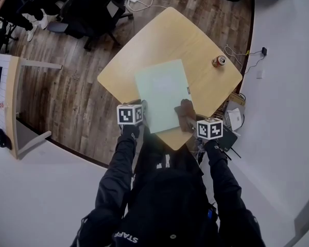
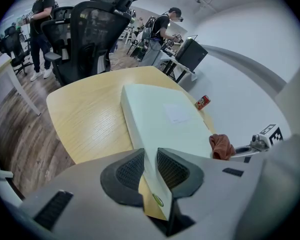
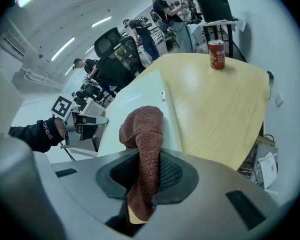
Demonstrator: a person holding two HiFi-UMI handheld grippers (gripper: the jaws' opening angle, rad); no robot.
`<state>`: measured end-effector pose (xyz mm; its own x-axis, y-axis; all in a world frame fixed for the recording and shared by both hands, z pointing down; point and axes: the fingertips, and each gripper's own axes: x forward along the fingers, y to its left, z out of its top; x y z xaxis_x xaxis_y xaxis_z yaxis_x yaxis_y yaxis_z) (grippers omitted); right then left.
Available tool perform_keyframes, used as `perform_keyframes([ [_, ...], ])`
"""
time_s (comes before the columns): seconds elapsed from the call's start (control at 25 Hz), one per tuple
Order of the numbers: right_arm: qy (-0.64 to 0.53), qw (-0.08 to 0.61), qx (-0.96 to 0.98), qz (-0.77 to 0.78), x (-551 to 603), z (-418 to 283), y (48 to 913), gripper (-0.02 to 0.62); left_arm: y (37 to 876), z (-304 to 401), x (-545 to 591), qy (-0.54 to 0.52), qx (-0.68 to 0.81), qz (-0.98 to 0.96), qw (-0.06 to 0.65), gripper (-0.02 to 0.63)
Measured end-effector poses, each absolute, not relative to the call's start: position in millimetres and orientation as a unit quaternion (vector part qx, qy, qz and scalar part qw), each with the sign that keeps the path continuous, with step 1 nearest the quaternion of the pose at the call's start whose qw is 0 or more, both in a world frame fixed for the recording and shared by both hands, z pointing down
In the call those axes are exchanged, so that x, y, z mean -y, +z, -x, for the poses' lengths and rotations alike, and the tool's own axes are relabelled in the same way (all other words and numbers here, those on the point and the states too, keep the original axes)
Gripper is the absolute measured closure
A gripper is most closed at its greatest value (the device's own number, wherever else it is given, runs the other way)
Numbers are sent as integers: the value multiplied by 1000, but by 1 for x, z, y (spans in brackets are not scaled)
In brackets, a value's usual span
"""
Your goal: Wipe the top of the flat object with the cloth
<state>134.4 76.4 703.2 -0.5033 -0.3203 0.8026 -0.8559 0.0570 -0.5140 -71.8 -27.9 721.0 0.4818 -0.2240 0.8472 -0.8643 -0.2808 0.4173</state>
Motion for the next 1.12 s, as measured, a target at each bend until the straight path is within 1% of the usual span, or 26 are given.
perform_keyframes([
  [0.32,514,251,665,-480,-74,-175,693,503,720,71,27,345,388,-720,461,508],
  [0.44,490,217,683,-497,-58,-170,659,505,713,74,25,350,397,-719,450,509],
  [0.56,443,175,715,-512,-43,-161,607,506,688,71,19,343,410,-733,420,509],
  [0.64,402,154,740,-517,-34,-153,568,506,655,66,19,310,428,-750,399,512],
  [0.72,358,137,761,-523,-26,-146,528,506,612,59,21,264,449,-768,372,536],
  [0.84,295,106,782,-539,-19,-139,469,506,535,43,24,197,469,-804,308,563],
  [1.12,180,51,808,-558,-19,-122,359,506,376,-1,20,92,471,-862,161,572],
])
